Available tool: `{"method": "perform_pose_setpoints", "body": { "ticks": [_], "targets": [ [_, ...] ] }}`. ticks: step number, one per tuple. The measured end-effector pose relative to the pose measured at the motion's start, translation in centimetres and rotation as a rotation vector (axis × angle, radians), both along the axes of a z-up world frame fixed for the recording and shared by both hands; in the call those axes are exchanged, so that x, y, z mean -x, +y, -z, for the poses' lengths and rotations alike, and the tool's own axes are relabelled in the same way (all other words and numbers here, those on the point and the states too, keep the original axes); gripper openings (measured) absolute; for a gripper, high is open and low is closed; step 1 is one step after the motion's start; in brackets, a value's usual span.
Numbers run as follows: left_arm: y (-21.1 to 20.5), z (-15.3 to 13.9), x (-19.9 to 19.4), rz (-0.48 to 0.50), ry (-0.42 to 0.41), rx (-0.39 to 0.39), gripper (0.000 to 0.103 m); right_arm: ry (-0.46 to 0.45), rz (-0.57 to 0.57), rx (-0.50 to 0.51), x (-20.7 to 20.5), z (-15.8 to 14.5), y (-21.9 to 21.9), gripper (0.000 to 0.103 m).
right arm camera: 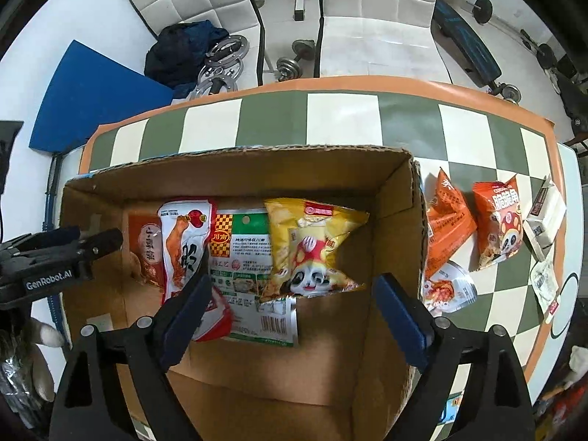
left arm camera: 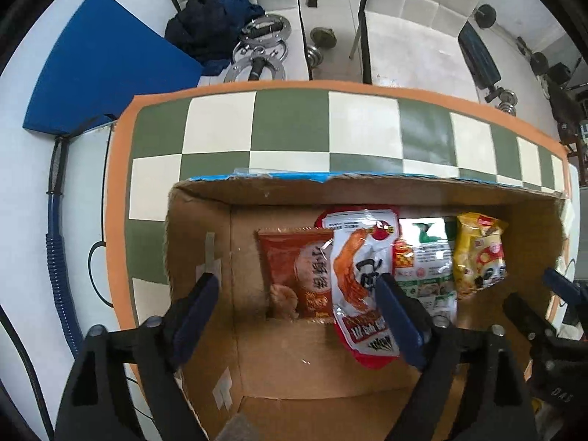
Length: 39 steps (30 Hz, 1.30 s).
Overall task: Organize snacks
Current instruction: 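Lift both tools out of the box toward the remaining snacks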
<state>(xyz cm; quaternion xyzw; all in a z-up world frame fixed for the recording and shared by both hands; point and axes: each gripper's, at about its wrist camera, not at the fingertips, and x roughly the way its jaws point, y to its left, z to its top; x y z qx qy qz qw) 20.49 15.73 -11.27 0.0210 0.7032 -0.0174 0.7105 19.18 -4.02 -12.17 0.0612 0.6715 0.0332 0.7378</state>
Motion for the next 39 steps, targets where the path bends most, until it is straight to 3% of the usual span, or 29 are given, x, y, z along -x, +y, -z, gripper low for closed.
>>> {"method": "perform_pose_setpoints", "body": {
  "ticks": [14,26,34,39],
  "targets": [
    [-1.3,-7.3,7.9,-0.006,-0.137,0.089,0.095,-0.077,-0.012,-0.004,6.5,-5.3,0.5,0.099],
    [-0.4,-13.6,14.6,-0.015,-0.269,0.091,0.095,-0.214,0.008,-0.021,14.1,-12.4,-0.1,0.099],
    [-0.1,-15.7,18.5,-0.015,-0.301,0.1,0.095,-0.278,0.001,-0.051,18.3,-16.7,0.2,0.1],
    [-0.1,-16.4,20.0,-0.02,-0.309,0.102,0.095,-0.288,-0.008,-0.067,20.2,-17.8,0.4,0.1]
  ]
}}
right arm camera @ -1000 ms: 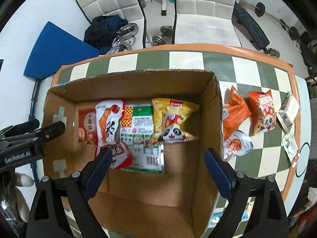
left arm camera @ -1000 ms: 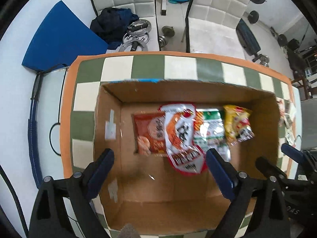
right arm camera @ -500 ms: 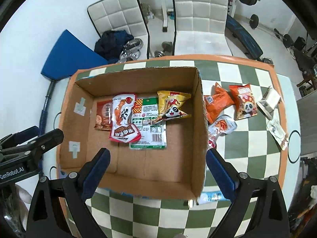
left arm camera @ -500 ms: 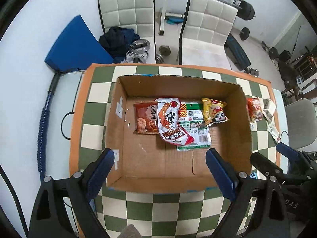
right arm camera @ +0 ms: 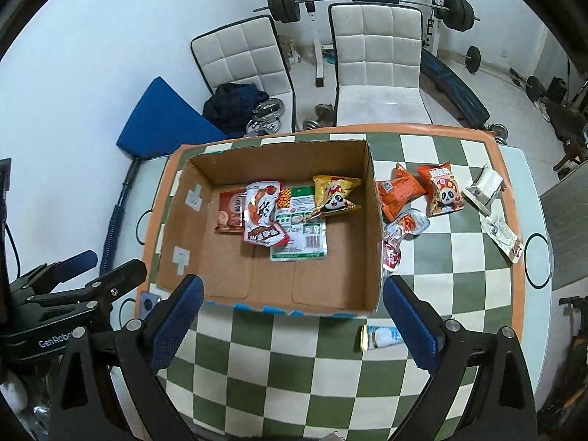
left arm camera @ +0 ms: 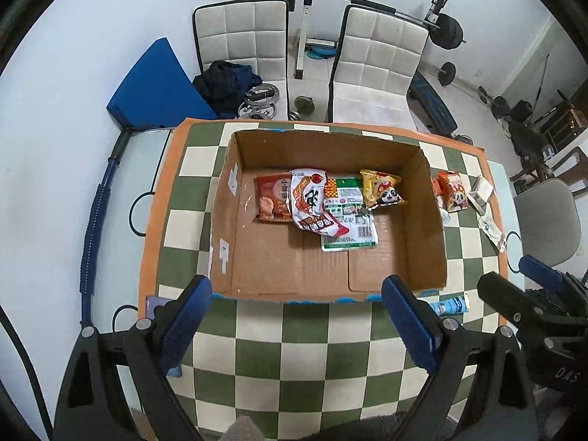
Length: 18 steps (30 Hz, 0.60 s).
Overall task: Organize snacks
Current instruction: 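Lift both tools out of the box toward the remaining snacks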
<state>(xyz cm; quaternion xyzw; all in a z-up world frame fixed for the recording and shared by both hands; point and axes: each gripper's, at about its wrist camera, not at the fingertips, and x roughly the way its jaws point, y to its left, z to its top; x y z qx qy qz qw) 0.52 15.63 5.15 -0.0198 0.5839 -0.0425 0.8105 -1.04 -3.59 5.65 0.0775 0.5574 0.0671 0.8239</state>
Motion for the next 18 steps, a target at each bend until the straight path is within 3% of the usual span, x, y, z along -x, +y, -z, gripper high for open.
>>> {"method": "perform_pose_setpoints", "body": {
  "ticks": [5,7,12,18],
  "targets": [
    [-0.4,-0.7,1.3,-0.004,-0.02,-0.006,0.095,0.013,-0.011,-0.011,1.6,0.0,0.0,0.1],
    [-0.7,-1.0,1.5,-0.002,-0.038,-0.013,0.102,0.021,-0.011,-0.022,1.9,0.1,-0.3,0.1],
    [-2.2,-1.2,1.0,0.007,-0.046,-0.003,0.103,0.019,0.0,-0.054,2.1,0.0,-1.4,0.1],
    [-6.3,-2.0,-0.5,0.062,-0.072,-0.006,0.103,0.033,0.076,-0.097,1.4,0.2,-6.4,0.101]
  ]
}}
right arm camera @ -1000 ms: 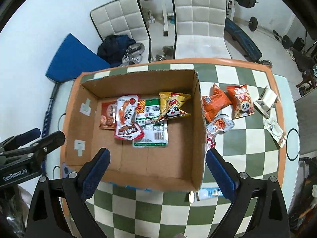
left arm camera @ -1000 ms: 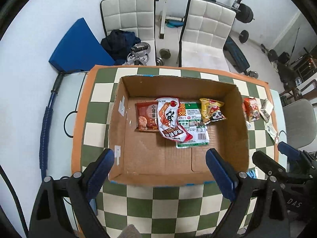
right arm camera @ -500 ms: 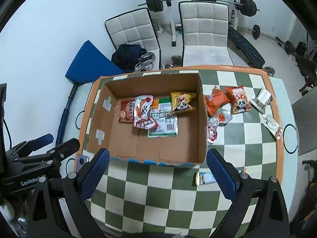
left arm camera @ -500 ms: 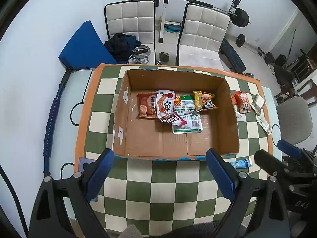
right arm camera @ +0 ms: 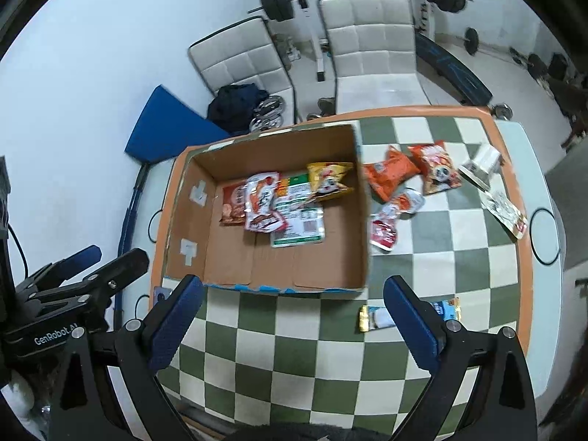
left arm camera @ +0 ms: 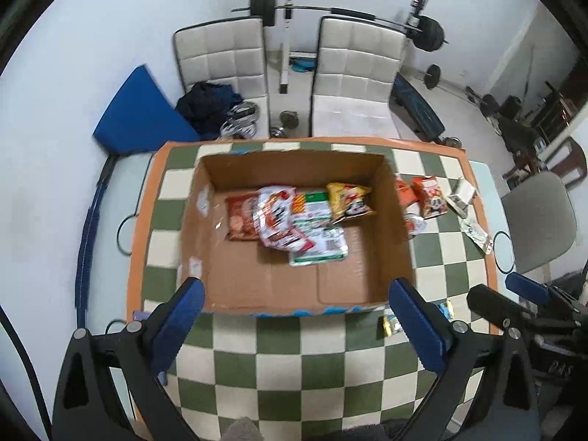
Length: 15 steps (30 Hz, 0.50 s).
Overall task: Organize snacks
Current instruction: 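Lift both tools out of the box toward the remaining snacks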
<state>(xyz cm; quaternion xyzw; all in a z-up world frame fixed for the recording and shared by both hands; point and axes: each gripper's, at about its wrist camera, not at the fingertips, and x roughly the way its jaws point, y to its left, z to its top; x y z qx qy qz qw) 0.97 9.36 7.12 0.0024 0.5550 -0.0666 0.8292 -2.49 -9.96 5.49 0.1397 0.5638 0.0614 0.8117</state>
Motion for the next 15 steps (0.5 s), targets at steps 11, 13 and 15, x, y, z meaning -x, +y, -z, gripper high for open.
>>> {"method": "perform_pose_setpoints", "body": {
  "ticks": [11,13,15],
  "targets": [
    [-15.3,2.6,-8.9,0.158,0.13,0.034,0.103,0.086,0.296,-0.032,-3.8,3.1,-19.3,0.101],
    [-17.9,4.2,-11.1,0.174,0.184,0.053,0.103,0.1,0.332,-0.038,-5.0,4.0,-22.4,0.101],
    [-20.2,6.1,-13.1,0.176,0.238,0.059,0.103,0.115,0.362,-0.037,-6.6,5.3,-25.3,0.101]
  ]
}}
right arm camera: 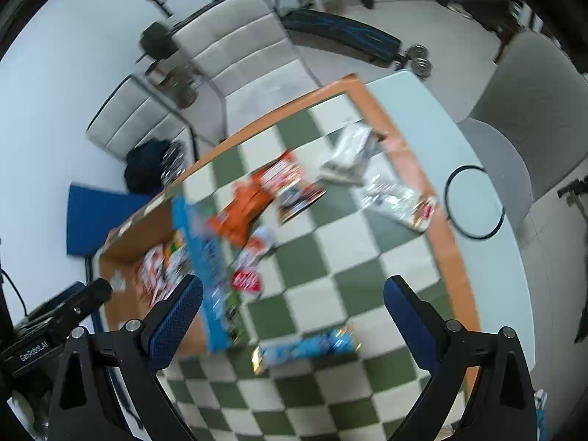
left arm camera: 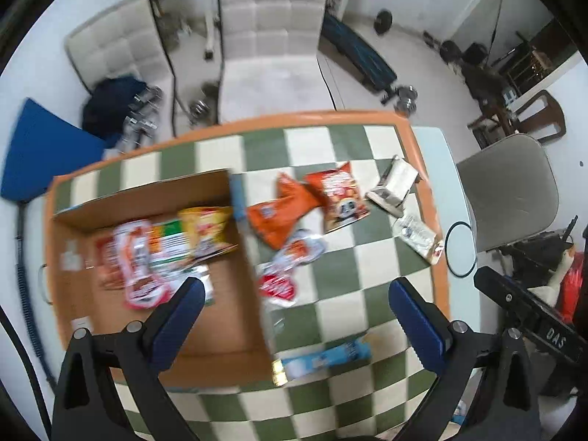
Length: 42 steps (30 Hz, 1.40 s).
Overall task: Organize snacks
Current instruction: 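Lift both tools out of the box toward the remaining snacks, then grasp the orange CUICUIJIAO bag with the left gripper while the right grasps the white wrapped packet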
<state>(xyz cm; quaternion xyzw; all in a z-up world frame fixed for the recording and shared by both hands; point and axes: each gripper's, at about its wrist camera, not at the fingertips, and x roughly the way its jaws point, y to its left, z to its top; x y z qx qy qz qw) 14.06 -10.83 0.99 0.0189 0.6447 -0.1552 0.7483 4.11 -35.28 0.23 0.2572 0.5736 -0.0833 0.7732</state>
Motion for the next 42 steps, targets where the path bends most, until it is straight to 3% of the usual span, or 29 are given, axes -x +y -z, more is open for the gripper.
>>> {"method": "perform_pose_setpoints", "body": {
  "ticks": [8,17,22,23,27,34,42],
  "targets": [
    [-7.1,10.2,-7.7,-0.075,0.255,0.003,0.102,0.085,0.052,-0.112,-7.8,7.8,-7.7,0.101],
    [-10.0,16.6,-10.5,-0.115,0.329,-0.089,0.102,0.223,0.114,-0.21,-16.2,18.1,-11.2,0.098],
    [-10.3,18.0,-10.9,-0.13,0.341,-0.115,0.102,0.287,0.113,-0.22,-19.5,21.9,-11.1,0.076],
    [-10.3,18.2,-11.0,-0.132,0.343,-0.117,0.102,0.308,0.1,-0.199,-20.1,22.6,-10.9,0.075],
    [-11.1,18.8,-11.0,-0.132,0.36,-0.107,0.102,0.341,-0.031,-0.097,-21.5,22.9,-9.3,0.066],
    [-13.3,20.8,-10.9,-0.105,0.404,-0.112,0.102,0.4,-0.194,0.058,-20.0,22.4,-9.3,0.063],
    [-14.5,22.6,-10.7,-0.099,0.412,-0.155,0.102,0.418,-0.187,0.043,-19.4,23.0,-10.1,0.064]
  ]
}}
